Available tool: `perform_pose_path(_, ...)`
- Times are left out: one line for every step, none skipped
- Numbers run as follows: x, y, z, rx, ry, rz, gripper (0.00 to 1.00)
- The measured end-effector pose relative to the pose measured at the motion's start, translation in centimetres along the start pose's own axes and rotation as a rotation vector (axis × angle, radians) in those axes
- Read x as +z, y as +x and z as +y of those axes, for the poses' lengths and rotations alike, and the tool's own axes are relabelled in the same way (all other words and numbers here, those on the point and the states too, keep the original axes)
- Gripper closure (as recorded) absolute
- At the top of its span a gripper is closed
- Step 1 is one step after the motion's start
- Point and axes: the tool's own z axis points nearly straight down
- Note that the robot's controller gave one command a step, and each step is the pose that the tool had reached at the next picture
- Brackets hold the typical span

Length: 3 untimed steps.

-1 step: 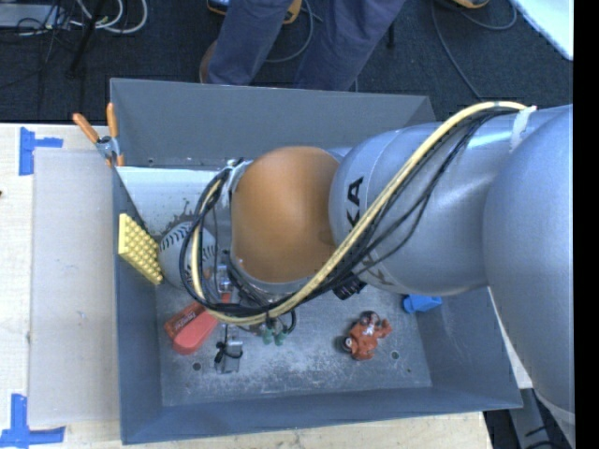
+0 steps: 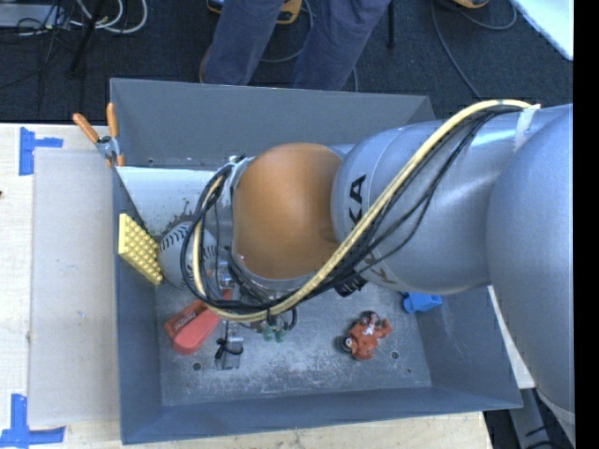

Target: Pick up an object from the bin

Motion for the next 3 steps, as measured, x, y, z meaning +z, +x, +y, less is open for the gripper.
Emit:
perform_pose_path(2.4, -2.3, 0.2, 0.059, -0.003, -0.006, 0.0)
perform_pose_path(6.3, -3.1, 0.4, 0.027, 0.002, 0.002, 0.0)
perform_pose_path(9.1, -4.1, 1.5, -0.25, 0.001, 0.001, 0.0)
